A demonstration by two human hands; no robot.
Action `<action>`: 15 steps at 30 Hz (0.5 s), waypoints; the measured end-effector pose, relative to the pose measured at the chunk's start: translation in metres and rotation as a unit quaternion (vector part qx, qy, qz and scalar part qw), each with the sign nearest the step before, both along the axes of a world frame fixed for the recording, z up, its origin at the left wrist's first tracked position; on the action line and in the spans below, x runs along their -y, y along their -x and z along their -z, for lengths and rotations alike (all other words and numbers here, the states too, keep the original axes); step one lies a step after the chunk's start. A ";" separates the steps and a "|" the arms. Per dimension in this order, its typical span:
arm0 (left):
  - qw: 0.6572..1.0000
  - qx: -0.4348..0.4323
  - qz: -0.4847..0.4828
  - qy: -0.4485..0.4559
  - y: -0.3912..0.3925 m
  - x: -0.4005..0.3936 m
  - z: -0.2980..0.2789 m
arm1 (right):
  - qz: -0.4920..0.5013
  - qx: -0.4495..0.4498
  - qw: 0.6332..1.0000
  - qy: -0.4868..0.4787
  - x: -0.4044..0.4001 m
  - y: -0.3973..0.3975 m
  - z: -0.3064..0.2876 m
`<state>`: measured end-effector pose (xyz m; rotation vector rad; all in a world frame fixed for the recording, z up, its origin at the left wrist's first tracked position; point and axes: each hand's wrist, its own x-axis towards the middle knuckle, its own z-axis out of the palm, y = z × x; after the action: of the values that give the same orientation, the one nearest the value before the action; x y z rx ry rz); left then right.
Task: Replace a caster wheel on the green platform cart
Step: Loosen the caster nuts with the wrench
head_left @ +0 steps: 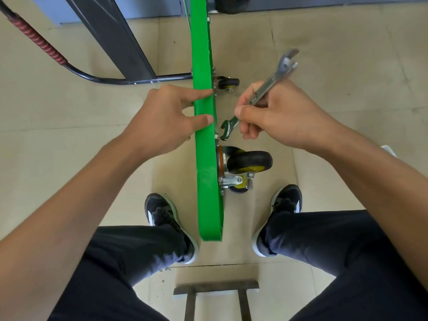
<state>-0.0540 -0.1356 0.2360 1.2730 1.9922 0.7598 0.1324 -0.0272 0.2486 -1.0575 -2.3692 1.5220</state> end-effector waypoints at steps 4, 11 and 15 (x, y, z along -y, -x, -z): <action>1.000 0.019 -0.001 -0.016 -0.001 0.002 0.004 | -0.014 -0.012 1.000 0.009 -0.005 0.007 0.005; 1.000 0.017 0.013 -0.006 0.001 0.003 0.006 | -0.017 -0.008 0.999 0.036 -0.011 0.017 0.009; 0.999 0.030 0.033 0.006 0.000 0.008 0.008 | -0.037 0.005 0.998 0.044 -0.014 0.026 0.005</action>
<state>-0.0540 -0.1437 0.2283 1.2890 1.8946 0.7450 0.1066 -0.0132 0.2434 -1.0078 -2.3939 1.6647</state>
